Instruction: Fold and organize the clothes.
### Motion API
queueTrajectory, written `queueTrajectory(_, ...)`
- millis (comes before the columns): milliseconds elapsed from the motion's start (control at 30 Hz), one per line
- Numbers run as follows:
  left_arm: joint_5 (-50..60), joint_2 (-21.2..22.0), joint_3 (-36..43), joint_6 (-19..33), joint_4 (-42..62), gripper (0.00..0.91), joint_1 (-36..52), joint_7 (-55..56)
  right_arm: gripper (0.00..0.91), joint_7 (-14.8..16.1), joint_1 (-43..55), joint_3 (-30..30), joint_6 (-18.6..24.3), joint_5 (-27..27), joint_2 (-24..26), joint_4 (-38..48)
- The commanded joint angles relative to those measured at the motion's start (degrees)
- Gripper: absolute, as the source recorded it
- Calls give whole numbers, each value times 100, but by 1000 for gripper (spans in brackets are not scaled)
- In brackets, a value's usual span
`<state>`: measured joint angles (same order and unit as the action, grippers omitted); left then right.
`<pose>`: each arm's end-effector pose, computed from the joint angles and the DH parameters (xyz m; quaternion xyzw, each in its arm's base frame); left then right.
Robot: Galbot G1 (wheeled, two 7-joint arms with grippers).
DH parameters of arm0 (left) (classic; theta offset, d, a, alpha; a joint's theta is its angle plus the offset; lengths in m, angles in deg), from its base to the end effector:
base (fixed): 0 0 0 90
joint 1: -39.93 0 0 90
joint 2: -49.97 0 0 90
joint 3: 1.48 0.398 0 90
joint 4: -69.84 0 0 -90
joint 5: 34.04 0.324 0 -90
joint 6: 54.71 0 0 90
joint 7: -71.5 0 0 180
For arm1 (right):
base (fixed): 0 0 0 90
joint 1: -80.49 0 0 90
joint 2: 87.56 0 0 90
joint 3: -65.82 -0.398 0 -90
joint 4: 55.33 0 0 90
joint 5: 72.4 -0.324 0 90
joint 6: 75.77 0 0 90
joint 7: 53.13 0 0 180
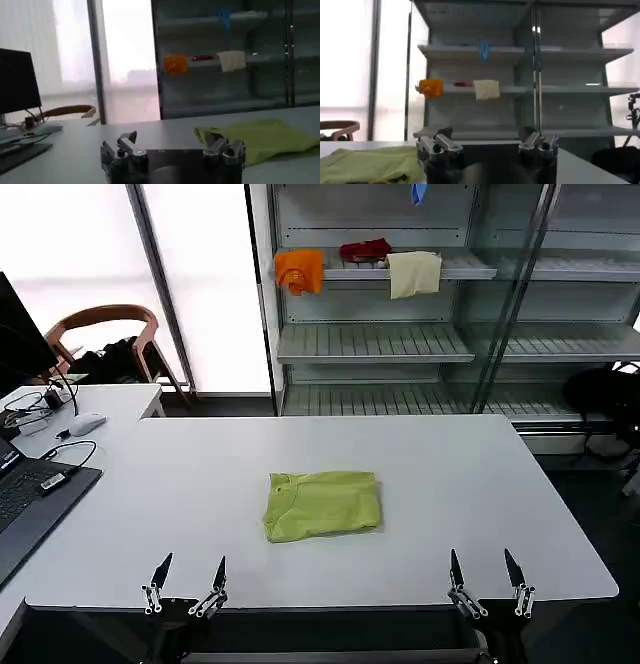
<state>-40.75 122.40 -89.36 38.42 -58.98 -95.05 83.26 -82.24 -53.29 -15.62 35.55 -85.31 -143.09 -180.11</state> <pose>0.0451 0.0499 -0.3117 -0.0110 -0.9985 -0.0439 0.0312 0.0529 -0.0880 -0.3252 0.0112 0.9978 -0.0168 0.0630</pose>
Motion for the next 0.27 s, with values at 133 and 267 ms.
queueTrajectory(133,58,21,41,12,-8,907,15,-17,907,-21,-34,-16,25,-12,-40,37)
queueTrajectory(267,75,17,55,9,-5,907,21,-26,907,-3,-33,-21,25,-5,-39,11)
